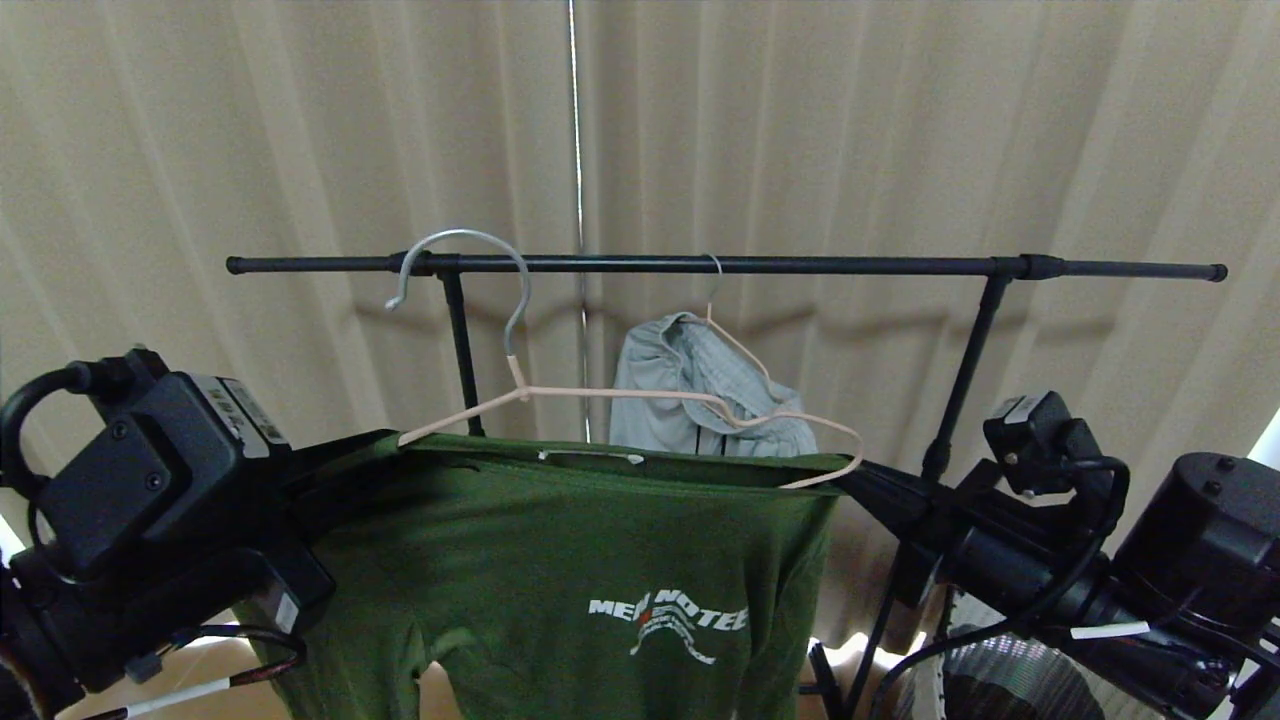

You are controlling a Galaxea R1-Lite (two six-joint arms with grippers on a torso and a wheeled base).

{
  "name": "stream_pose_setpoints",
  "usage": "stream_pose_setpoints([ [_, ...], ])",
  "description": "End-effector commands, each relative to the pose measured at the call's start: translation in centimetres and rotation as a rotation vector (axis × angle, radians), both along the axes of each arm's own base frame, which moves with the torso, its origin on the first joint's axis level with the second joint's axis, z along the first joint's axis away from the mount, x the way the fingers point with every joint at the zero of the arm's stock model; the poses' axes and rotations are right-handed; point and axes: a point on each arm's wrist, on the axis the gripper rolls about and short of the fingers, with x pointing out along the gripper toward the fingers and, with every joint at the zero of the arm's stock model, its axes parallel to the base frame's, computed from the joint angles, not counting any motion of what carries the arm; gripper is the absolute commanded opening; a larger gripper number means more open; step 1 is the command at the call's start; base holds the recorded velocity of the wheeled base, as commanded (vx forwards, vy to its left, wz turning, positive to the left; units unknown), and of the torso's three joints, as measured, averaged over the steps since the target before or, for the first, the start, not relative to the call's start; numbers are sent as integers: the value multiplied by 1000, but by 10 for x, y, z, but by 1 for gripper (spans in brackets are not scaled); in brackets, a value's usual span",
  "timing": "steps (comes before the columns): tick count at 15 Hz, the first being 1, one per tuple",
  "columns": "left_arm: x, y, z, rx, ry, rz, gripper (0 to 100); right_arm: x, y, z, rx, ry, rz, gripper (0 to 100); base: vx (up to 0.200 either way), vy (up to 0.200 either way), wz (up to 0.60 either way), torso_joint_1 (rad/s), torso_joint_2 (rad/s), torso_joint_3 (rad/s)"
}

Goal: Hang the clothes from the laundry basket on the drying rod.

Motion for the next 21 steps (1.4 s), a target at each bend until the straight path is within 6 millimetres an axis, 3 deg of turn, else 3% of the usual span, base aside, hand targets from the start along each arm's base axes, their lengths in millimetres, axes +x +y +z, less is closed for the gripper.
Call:
stream_pose_setpoints([
  [1, 3, 8, -6, 31, 10, 50, 0, 3, -2, 3, 8, -15, -14, 0, 0, 0, 0, 0, 0, 0],
  [6, 3, 14, -15, 66, 31, 76, 0, 3, 1, 6, 9, -25, 3, 0, 0, 0, 0, 0, 0, 0],
  [11, 13, 11, -20, 49, 75, 180, 0, -24, 31, 7, -37, -63, 173, 0, 0, 0, 0, 0, 0, 0],
  [15, 12, 10, -20, -7, 100, 219, 0, -35, 42, 4, -84, -35, 242, 0, 0, 0, 0, 0, 0, 0],
  [16, 11, 9, -20, -19, 104, 214, 0, -36, 44, 4, -87, -36, 252, 100, 0, 0, 0, 0, 0, 0],
  [21, 8, -1, -19, -101, 135, 168, 0, -39, 44, 4, -152, -84, 264, 100, 0, 0, 0, 0, 0, 0],
])
